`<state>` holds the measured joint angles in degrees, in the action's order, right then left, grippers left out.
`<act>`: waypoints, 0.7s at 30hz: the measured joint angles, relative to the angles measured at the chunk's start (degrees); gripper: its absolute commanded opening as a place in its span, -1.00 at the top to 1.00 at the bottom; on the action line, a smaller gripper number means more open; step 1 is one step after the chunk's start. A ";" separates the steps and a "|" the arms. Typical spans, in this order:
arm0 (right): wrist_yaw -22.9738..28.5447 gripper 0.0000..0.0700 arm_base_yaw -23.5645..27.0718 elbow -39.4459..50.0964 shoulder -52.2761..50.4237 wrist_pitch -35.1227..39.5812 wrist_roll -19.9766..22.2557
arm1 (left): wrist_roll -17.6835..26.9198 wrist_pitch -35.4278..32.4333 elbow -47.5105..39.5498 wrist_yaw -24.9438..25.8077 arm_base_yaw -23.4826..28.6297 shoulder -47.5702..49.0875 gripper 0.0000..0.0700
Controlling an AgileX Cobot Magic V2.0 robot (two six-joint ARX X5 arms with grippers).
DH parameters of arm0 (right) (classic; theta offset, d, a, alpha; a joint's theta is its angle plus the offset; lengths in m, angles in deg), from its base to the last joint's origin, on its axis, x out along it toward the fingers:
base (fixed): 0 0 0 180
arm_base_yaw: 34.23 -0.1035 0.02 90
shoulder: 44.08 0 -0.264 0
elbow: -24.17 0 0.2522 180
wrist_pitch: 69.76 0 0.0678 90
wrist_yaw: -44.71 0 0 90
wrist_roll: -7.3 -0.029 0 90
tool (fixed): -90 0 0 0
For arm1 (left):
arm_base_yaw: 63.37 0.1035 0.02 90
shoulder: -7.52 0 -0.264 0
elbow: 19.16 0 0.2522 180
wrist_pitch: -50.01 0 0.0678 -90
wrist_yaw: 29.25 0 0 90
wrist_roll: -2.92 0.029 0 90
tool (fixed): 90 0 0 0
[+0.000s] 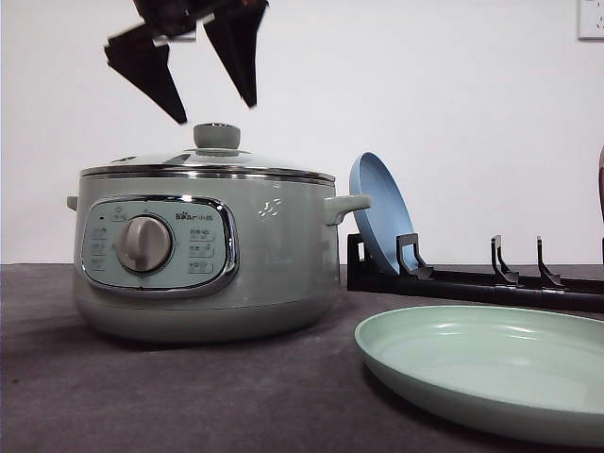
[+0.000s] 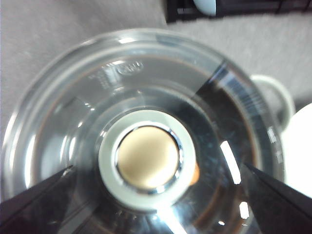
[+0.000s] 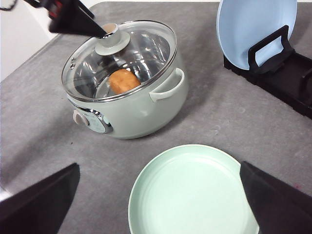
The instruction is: Transfer potato from steamer to green plate
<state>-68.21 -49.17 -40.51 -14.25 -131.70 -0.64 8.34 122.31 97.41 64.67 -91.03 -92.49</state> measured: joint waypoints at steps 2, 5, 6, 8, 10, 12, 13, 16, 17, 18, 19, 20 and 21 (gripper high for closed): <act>0.00 -0.90 0.00 0.00 0.00 -0.01 0.00 | 0.46 -0.23 0.00 -0.10 -0.03 -0.73 -1.00; -0.01 -0.90 0.00 0.00 0.00 0.00 0.00 | 0.88 -0.76 0.02 -0.16 -0.03 -1.35 -1.00; -0.02 -0.90 0.00 0.00 0.00 0.00 0.00 | 0.98 -0.88 0.03 -0.17 -0.03 -1.55 -1.00; -0.01 -0.90 0.00 0.00 0.00 0.00 0.00 | 1.08 -0.93 0.06 -0.17 -0.03 -1.95 -1.00; 0.00 -0.90 0.00 0.00 0.00 -0.02 0.00 | 1.10 -0.93 0.07 -0.17 -0.03 -2.36 -1.00; 0.00 -0.90 0.00 0.00 0.00 -0.02 0.00 | 1.12 -0.96 0.07 -0.17 -0.03 -2.52 -0.90; 0.00 -0.90 0.00 0.00 0.00 -0.02 0.00 | 1.12 -0.97 0.07 -0.17 -0.03 -2.55 -0.80; 0.00 -0.90 0.00 0.00 0.00 -0.02 0.00 | 1.12 -1.10 0.07 -0.17 -0.03 -2.57 -0.62; 0.00 -0.90 0.00 0.00 0.00 -0.01 0.00 | 1.12 -1.10 0.07 -0.17 -0.03 -2.57 -0.53; -0.01 -0.90 0.00 0.00 0.00 -0.01 0.00 | 1.12 -1.10 0.07 -0.17 -0.03 -2.57 -0.43; -0.02 -0.90 0.00 0.00 0.00 -0.02 0.00 | 1.12 -1.10 0.07 -0.17 -0.03 -2.57 -0.31; -0.01 -0.90 0.00 0.00 0.00 -0.02 0.00 | 1.12 -1.10 0.07 -0.17 -0.03 -2.57 -0.20; 0.00 -0.90 0.00 0.00 0.00 -0.02 0.00 | 1.12 -1.10 0.07 -0.17 -0.03 -2.57 -0.12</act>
<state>-68.21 -49.17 -40.51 -14.25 -131.72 -0.64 9.46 121.20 97.47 64.50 -91.06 -95.06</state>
